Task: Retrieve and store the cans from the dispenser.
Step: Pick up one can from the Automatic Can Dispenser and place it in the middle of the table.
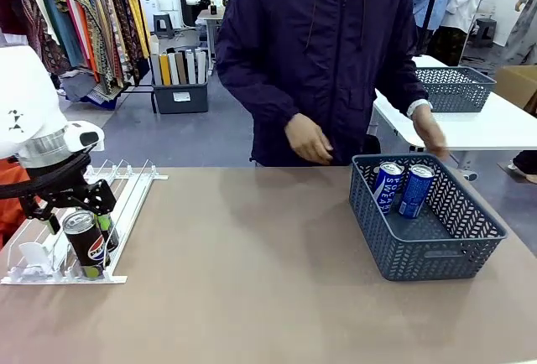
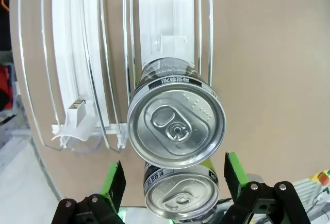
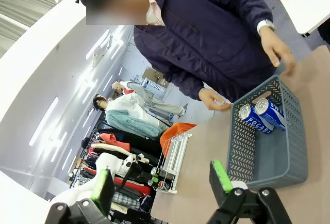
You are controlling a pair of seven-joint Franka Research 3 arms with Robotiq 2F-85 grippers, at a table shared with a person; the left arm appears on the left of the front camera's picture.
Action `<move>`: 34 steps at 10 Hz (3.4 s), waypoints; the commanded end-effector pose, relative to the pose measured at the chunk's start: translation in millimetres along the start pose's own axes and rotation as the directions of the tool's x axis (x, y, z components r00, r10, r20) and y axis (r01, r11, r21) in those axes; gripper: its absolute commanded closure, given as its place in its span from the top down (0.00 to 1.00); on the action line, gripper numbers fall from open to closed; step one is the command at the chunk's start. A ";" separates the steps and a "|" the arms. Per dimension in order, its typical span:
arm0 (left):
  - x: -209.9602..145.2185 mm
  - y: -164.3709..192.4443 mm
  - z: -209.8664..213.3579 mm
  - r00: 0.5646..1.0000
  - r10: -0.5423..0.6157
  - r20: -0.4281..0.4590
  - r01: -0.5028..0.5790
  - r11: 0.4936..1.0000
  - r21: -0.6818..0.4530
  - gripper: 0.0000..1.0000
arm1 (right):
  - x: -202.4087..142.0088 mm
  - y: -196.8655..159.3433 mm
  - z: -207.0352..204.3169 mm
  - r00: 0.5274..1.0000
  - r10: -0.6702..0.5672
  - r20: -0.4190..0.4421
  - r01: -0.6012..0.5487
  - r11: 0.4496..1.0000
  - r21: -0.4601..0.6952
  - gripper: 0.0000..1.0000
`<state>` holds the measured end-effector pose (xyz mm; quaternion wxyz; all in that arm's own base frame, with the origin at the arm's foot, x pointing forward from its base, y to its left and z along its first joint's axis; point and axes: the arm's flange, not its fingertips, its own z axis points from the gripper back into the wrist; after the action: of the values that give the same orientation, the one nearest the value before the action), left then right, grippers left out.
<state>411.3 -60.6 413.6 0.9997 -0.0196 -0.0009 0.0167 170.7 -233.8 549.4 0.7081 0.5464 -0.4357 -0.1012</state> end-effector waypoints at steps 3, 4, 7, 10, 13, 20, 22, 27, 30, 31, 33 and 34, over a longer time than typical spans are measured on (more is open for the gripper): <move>4.6 -4.0 1.7 1.000 0.019 -0.021 -0.018 1.000 0.025 1.00 | 3.4 1.7 -3.4 1.000 0.025 0.019 -0.025 0.999 0.025 1.00; 5.1 -5.0 1.6 1.000 0.026 -0.017 -0.025 0.999 0.025 1.00 | 3.4 1.7 -3.4 1.000 0.025 0.019 -0.025 0.999 0.025 1.00; 5.3 -5.8 2.0 1.000 0.025 0.015 -0.026 1.000 0.018 0.24 | 3.4 1.7 -3.4 1.000 0.025 0.019 -0.025 0.999 0.025 1.00; 4.8 -5.9 2.0 0.999 0.036 -0.006 -0.036 0.999 0.027 0.00 | 3.4 1.7 -3.4 1.000 0.025 0.019 -0.025 0.999 0.025 1.00; 3.1 -5.4 4.3 0.999 0.046 -0.022 -0.046 0.999 0.004 0.00 | 3.4 1.7 -3.4 1.000 0.025 0.019 -0.025 0.999 0.025 1.00; -29.2 2.1 129.2 0.988 0.123 0.089 -0.115 0.989 -0.094 0.00 | 3.4 1.7 -3.4 1.000 0.025 0.019 -0.025 0.999 0.025 1.00; -50.8 1.7 170.2 0.996 0.086 0.030 -0.082 0.991 -0.110 0.00 | 3.4 1.7 -3.4 1.000 0.025 0.019 -0.025 0.999 0.025 1.00; -54.6 19.5 192.1 0.997 0.045 0.062 -0.029 0.970 -0.243 0.00 | 3.4 1.7 -3.4 1.000 0.025 0.019 -0.025 0.999 0.025 1.00; -63.9 9.3 202.7 0.995 0.082 0.052 -0.073 0.985 -0.159 0.00 | 3.4 1.7 -3.4 1.000 0.025 0.019 -0.025 0.999 0.025 1.00; -63.9 9.3 202.7 0.995 0.082 0.052 -0.073 0.985 -0.159 0.00 | 3.4 1.7 -3.4 1.000 0.025 0.019 -0.025 0.999 0.025 1.00; -45.9 -26.1 193.9 0.985 0.143 0.097 -0.127 0.980 -0.154 0.00 | 3.4 1.7 -3.4 1.000 0.025 0.019 -0.025 0.999 0.025 1.00; -30.0 -68.6 190.6 0.988 0.086 0.130 -0.066 0.987 -0.146 0.00 | 3.4 1.7 -3.4 1.000 0.025 0.019 -0.025 0.999 0.025 1.00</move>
<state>364.6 -82.9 604.2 0.9929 -0.0940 -0.0476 0.0547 170.7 -233.8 549.4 0.7081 0.5464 -0.4357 -0.1011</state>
